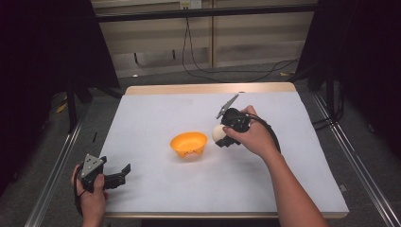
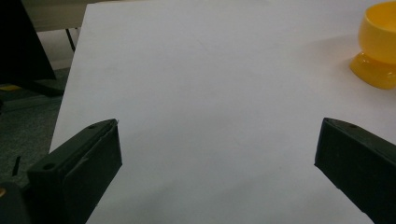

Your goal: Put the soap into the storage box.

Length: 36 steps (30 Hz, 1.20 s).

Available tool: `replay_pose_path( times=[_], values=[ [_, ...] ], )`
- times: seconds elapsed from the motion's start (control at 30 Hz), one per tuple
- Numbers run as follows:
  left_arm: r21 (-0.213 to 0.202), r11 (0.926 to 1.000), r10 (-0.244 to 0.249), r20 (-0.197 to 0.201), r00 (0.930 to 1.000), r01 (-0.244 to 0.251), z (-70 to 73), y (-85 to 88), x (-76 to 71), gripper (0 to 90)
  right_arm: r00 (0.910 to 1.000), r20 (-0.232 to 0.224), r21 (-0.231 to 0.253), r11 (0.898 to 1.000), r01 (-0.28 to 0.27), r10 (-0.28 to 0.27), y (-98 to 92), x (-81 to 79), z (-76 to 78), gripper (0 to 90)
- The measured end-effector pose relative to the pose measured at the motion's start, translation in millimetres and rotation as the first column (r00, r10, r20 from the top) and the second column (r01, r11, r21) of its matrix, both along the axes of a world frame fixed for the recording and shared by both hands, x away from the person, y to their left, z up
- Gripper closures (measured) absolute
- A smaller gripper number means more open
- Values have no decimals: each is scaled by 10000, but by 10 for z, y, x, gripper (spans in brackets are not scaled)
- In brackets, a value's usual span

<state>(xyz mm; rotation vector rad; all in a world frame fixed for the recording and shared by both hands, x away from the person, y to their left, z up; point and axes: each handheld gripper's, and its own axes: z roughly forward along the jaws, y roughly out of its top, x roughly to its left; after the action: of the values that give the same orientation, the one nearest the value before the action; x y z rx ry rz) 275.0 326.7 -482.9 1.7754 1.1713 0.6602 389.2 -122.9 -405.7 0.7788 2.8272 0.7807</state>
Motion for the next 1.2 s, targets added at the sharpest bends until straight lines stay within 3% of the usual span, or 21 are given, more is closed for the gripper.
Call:
replay_pose_path(
  times=[0.73,1.2],
  values=[
    [71,10000,-10,-25,10000,10,1,-4,2,4,9994,41,69,9994,-334,334,284,35,57,242],
    [96,10000,-9,-27,10000,9,1,-4,3,4,9984,-161,101,9984,-550,551,540,55,46,242]
  ],
)
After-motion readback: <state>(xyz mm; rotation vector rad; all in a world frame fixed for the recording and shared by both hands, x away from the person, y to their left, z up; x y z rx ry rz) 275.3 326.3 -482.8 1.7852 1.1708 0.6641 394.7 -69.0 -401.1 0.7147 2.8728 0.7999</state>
